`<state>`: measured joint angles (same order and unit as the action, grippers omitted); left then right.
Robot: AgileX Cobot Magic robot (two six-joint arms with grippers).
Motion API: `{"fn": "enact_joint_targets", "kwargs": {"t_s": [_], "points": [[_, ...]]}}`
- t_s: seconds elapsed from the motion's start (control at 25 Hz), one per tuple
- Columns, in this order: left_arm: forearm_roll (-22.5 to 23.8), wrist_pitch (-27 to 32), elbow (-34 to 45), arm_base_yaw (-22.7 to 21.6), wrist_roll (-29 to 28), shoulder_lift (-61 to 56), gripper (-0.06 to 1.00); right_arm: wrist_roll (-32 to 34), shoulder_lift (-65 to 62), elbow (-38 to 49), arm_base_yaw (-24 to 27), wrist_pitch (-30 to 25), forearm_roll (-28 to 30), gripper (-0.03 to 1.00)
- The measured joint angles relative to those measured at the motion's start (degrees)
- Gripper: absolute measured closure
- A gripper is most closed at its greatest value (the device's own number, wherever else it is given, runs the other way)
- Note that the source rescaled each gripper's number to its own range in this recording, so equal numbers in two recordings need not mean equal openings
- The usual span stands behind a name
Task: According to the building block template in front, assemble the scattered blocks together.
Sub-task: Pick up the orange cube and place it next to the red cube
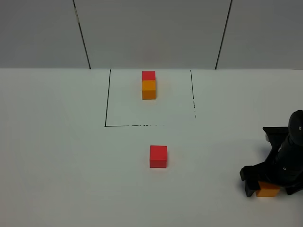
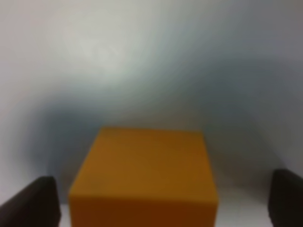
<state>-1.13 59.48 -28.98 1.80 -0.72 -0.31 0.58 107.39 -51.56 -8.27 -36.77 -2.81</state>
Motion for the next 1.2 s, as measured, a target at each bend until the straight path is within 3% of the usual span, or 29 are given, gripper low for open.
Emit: {"fn": "enact_joint_targets", "kwargs": {"t_s": [0.12, 0.28, 0.44, 0.6, 1.0, 1.2], "points": [[0.0, 0.0, 0.0, 0.0, 0.0, 0.0, 0.29, 0.4, 0.0, 0.0, 0.0, 0.6, 0.0, 0.45], [0.0, 0.0, 0.0, 0.0, 0.0, 0.0, 0.29, 0.5, 0.1, 0.0, 0.0, 0.9, -0.4, 0.97], [0.0, 0.0, 0.0, 0.0, 0.0, 0.0, 0.29, 0.2, 0.5, -1.3, 0.0, -0.8, -0.7, 0.95], [0.0, 0.0, 0.0, 0.0, 0.0, 0.0, 0.29, -5.4, 1.0, -7.3, -1.0, -8.0, 0.8, 0.95], [0.0, 0.0, 0.0, 0.0, 0.0, 0.0, 0.29, -41.8, 1.6, -29.2, -9.7, -22.6, 7.9, 0.95], [0.0, 0.0, 0.0, 0.0, 0.0, 0.0, 0.29, -49.8, 7.4, -37.6, -16.2, -30.5, 11.7, 0.95]]}}
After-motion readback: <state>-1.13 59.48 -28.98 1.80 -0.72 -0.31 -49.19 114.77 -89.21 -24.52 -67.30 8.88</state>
